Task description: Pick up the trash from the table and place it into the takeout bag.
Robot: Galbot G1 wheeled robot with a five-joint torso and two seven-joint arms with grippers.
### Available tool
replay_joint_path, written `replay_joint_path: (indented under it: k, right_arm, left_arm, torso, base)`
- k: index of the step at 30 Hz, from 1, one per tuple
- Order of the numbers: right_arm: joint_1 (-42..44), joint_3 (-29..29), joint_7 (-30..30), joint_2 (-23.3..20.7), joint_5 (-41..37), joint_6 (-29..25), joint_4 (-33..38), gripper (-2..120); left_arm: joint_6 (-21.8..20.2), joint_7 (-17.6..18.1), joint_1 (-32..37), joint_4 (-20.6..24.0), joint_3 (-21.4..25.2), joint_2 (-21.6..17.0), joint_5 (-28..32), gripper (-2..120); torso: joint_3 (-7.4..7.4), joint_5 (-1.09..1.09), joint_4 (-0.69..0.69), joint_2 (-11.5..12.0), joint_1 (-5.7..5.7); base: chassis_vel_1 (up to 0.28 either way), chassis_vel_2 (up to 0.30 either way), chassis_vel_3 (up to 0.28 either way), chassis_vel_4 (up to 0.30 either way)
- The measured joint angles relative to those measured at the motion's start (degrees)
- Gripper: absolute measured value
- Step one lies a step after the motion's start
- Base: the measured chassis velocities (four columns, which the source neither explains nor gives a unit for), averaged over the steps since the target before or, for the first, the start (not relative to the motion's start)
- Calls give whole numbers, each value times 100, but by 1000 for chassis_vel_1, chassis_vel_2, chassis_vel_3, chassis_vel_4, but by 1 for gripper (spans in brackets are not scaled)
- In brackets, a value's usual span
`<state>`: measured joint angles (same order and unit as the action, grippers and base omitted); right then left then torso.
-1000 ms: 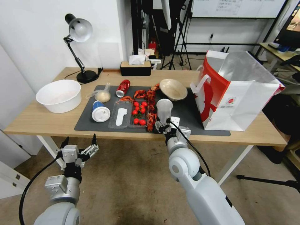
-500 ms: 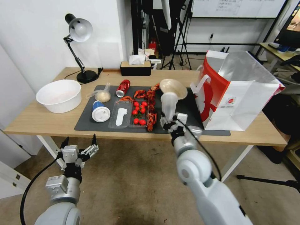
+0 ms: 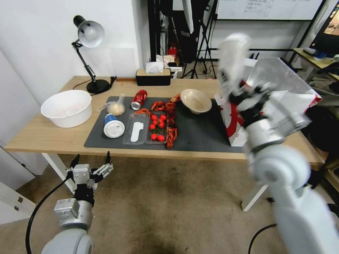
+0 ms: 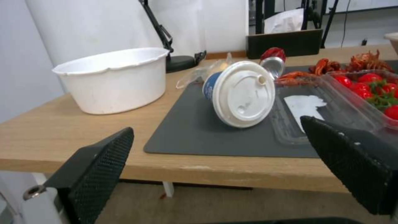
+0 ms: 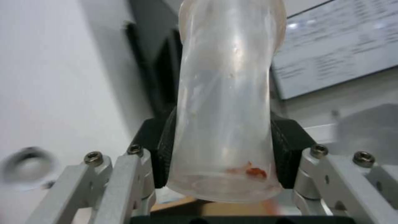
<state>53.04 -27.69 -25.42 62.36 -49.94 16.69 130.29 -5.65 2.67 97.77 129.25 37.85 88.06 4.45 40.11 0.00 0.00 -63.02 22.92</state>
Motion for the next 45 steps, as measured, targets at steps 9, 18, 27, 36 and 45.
replay_joint_path:
  k: [9, 18, 27, 36, 45]
  right_arm:
    - [-747, -43, -1738, -235, -600, 1033, -814, 45]
    - [-921, 44, -1992, -147, -742, 1277, -957, 58]
    - [-890, -27, -2060, -233, -777, 1348, -881, 92]
    - [-813, -166, -1241, -388, -1144, 515, -544, 100]
    - [512, -296, 733, -870, -712, -484, 307, 100]
  left_arm:
    - [49, -5, 28, -1, -48, 23, -59, 100]
    - [117, -6, 54, -26, -20, 33, -82, 100]
    - [132, -8, 56, -34, -38, 61, -146, 100]
    - [137, -8, 63, -9, -34, 51, -146, 100]
    - [137, -2, 48, 7, 17, -21, -21, 100]
  torso:
    - [0, 1, 1, 1, 0]
    - [0, -1, 0, 0, 0]
    - [0, 0, 0, 0, 0]
    - [0, -1, 1, 0, 0]
    - [-1, 0, 0, -1, -1]
  base:
    - [0, 0, 0, 0]
    - [0, 0, 0, 0]
    - [0, 0, 0, 0]
    - [0, 0, 0, 0]
    - [0, 0, 0, 0]
